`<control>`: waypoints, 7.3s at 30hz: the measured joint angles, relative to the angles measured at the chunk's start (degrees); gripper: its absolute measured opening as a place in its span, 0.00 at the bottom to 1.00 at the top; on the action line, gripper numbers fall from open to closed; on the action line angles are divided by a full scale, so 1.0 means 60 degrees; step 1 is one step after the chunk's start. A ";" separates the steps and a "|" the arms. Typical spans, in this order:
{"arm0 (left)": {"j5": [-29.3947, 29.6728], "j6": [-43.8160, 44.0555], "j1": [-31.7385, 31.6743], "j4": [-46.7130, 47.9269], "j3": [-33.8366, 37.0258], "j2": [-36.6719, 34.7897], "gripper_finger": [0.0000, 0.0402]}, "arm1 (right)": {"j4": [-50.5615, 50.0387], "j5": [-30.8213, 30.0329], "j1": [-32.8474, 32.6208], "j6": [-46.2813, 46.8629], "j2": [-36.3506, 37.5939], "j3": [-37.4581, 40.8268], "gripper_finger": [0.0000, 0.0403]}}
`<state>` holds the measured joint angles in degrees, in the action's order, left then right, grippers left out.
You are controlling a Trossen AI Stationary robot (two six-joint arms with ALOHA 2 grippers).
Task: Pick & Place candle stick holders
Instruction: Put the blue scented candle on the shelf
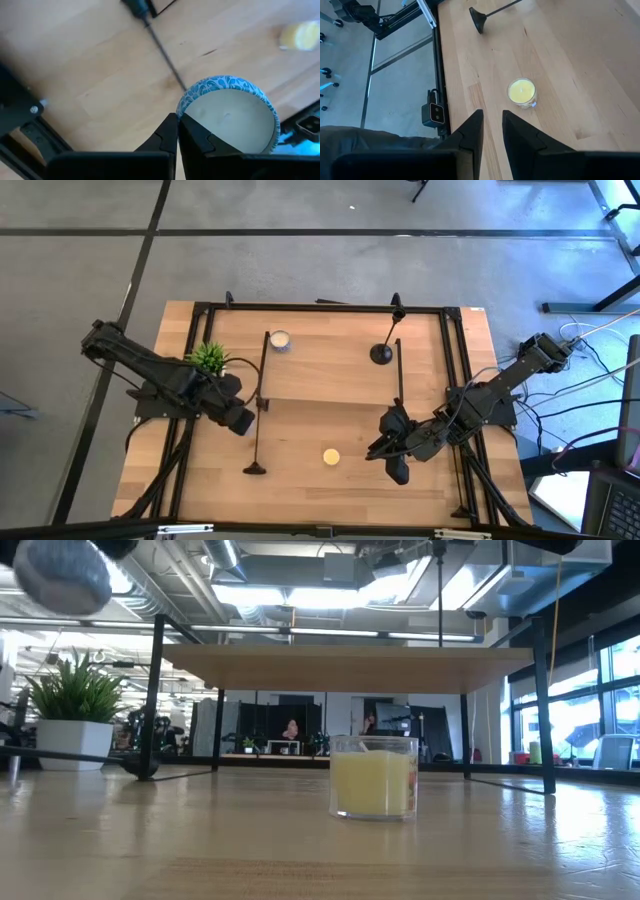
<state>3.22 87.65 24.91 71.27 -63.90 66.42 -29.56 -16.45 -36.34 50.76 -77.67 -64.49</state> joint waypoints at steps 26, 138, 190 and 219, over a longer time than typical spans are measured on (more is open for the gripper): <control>0.0274 -0.9117 -0.4392 0.2024 -0.5400 0.3867 0.00 | 0.0044 -0.0073 0.0007 0.0142 0.0000 0.0000 0.18; -0.0503 -1.2023 -0.4503 0.0322 -0.5490 0.3155 0.20 | -0.0142 -0.0080 -0.0011 0.0211 0.0000 0.0000 0.18; -0.0746 -1.5472 -0.4186 -0.0502 -0.4860 0.5216 0.00 | 0.0146 -0.0503 0.0135 0.1777 0.0000 -0.0004 0.18; -0.1209 -1.6067 -0.4601 0.0092 -0.4860 0.5167 0.00 | 0.0197 -0.0640 0.0135 0.1719 0.0000 -0.0004 0.18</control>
<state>-4.03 -8.76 -2.70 71.82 -93.06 97.42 -28.38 -20.29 -35.53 61.08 -77.67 -64.51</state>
